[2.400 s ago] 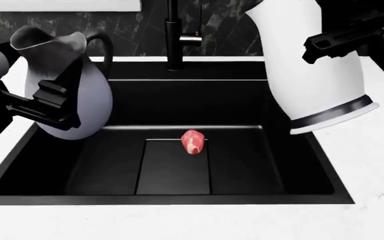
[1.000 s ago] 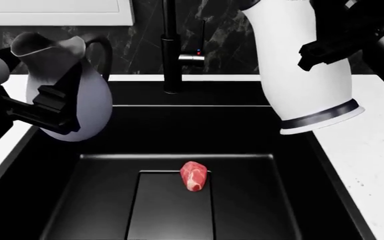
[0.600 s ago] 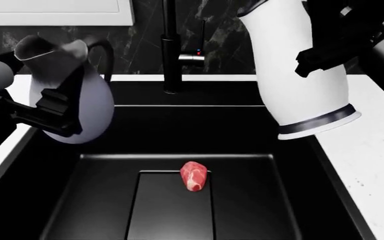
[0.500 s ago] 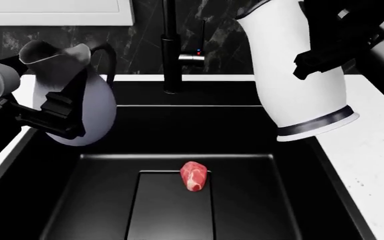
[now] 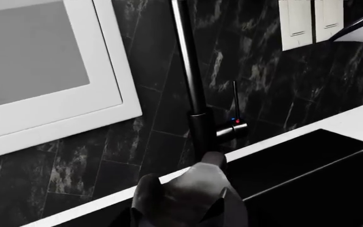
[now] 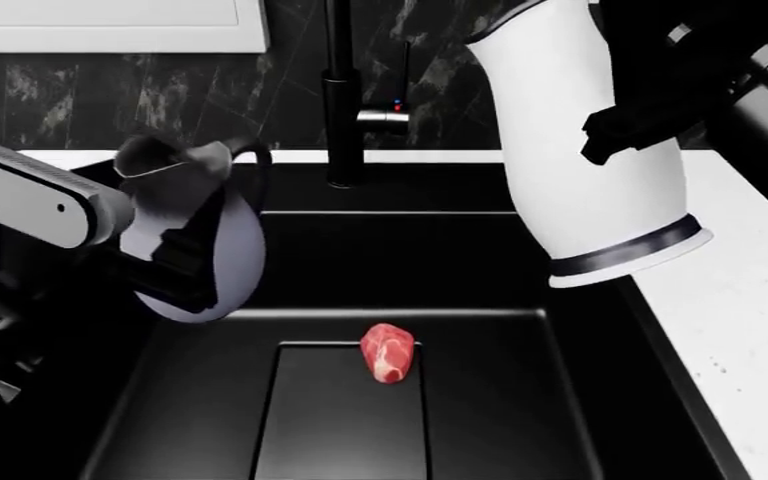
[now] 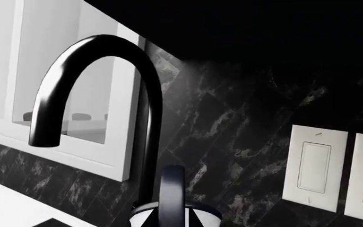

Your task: Pick the pitcher and pitcher and place them in the sink. Then turn on the water.

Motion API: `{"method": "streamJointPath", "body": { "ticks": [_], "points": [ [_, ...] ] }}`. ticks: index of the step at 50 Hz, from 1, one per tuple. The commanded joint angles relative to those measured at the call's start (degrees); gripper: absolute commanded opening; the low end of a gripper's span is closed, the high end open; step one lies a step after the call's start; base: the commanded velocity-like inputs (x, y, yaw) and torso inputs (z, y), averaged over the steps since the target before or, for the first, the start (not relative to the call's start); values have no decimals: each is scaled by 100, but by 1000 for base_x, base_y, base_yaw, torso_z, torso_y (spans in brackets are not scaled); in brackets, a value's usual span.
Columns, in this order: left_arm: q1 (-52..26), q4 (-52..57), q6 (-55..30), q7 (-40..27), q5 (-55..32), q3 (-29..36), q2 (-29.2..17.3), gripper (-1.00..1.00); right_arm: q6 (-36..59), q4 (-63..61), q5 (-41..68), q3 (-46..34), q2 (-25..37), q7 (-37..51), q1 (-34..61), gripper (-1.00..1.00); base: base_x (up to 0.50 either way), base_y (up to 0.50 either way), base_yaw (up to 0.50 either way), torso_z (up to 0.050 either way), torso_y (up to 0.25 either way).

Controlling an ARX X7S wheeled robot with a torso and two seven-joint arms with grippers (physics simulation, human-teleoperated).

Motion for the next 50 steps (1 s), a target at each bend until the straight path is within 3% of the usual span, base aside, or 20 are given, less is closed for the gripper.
{"method": "streamJointPath", "body": {
  "ticks": [1, 10, 50],
  "points": [
    [687, -186, 236, 98, 684, 22, 394, -100, -65, -11, -203, 175, 0, 9, 71, -100, 0, 10, 6, 0, 0],
    [851, -472, 408, 311, 1054, 297, 583, -100, -114, -32, -231, 182, -5, -13, -9, -100, 0, 3, 9, -9, 1],
    [1111, -794, 286, 586, 1246, 960, 783, -100, -206, -61, -221, 197, 19, 3, -108, -100, 0, 0, 12, -11, 1]
  ]
}}
